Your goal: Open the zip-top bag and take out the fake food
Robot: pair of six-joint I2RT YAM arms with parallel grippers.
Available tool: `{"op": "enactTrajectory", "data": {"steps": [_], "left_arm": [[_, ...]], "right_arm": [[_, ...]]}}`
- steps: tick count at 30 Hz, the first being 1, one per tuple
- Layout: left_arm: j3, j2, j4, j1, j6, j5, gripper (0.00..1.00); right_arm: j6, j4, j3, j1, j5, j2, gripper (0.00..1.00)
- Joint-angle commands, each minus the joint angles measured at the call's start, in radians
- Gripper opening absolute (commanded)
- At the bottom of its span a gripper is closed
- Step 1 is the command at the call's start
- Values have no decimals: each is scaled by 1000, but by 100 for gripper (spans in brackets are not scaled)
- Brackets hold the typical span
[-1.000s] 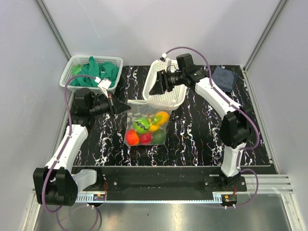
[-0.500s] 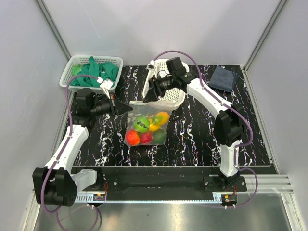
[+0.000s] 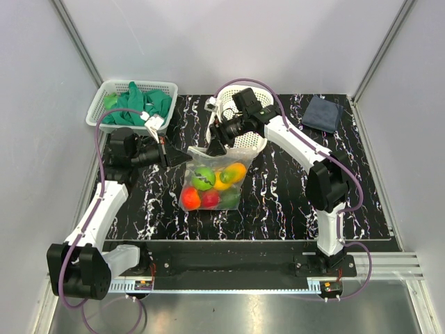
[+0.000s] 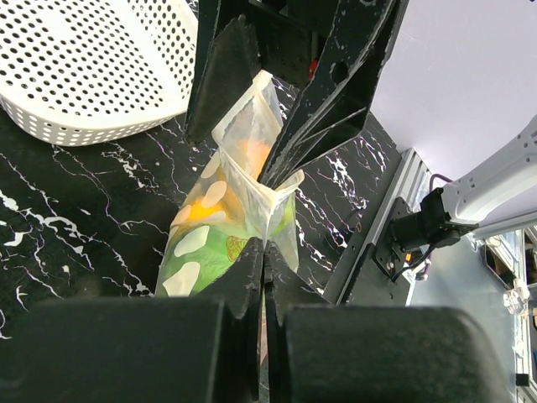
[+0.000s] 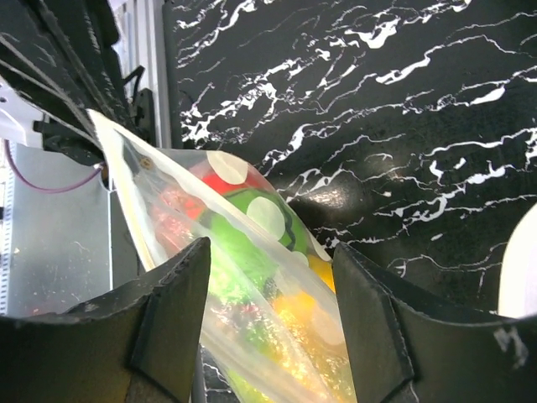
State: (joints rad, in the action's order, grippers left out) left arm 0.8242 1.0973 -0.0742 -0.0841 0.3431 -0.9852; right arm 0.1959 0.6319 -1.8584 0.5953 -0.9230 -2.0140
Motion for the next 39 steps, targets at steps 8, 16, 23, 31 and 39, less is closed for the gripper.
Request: {"op": "enactTrajectory", "data": {"steps": [8, 16, 23, 31, 39], "left_arm": [[46, -51, 13, -5, -29, -49, 0], [88, -37, -57, -3, 11, 130, 0], [124, -89, -159, -29, 95, 359, 58], [27, -240, -177, -228, 361, 629, 74], [47, -174, -211, -347, 550, 888, 72]], "right_arm": [[93, 54, -32, 18, 46, 8, 74], [-62, 6, 62, 34, 50, 98, 6], [-383, -34, 108, 40, 386, 216, 0], [-676, -41, 176, 57, 516, 271, 0], [-727, -106, 258, 98, 575, 325, 0]]}}
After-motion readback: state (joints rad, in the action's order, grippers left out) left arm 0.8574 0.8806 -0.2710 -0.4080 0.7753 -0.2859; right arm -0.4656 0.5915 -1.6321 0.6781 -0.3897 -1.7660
